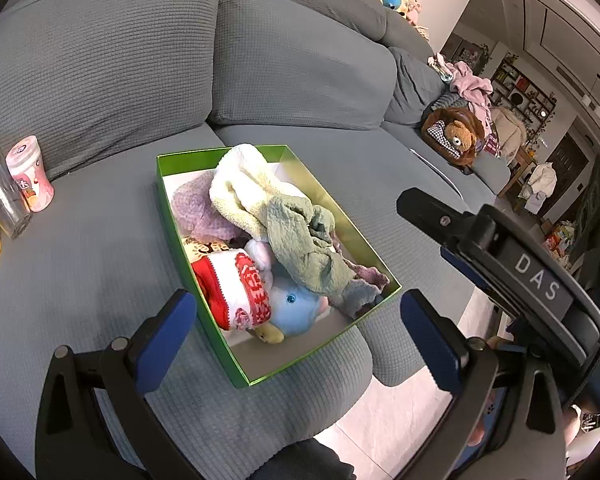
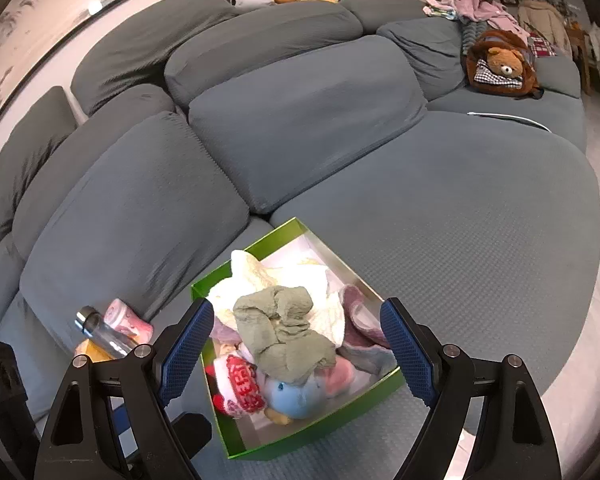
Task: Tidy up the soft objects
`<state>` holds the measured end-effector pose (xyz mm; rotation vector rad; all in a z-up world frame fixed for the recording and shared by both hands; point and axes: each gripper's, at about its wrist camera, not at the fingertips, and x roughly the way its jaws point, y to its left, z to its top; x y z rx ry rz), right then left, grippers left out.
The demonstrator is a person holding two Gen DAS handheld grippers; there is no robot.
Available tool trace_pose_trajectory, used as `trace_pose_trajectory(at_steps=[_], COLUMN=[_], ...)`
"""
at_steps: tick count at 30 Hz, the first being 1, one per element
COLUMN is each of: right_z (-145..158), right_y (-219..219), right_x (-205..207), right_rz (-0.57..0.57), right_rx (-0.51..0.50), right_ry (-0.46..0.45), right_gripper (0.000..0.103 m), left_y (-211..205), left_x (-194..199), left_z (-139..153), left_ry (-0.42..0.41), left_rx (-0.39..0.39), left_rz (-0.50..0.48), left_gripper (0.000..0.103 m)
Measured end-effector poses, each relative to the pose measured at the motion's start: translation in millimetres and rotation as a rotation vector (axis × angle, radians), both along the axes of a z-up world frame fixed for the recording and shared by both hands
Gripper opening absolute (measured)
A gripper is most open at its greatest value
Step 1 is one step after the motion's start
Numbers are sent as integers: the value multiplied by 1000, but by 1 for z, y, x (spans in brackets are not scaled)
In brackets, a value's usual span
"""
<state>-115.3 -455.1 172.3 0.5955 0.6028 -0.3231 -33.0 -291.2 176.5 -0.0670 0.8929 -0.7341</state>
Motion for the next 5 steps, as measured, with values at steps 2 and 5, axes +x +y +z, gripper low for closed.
trace_pose_trajectory(at_steps=[2,5], right_z=[0,0], right_y=[-1,-1], right_x=[0,1], right_rz=[-2,-4], right_rx=[0,-5], right_ry=[3,9], right_gripper=[86,86], left_y=[0,0], left_x=[-1,-1], left_z=[0,0], left_ry=[1,4], left_rx=[-2,-2], left_rz=[0,2], left_gripper=[102,102])
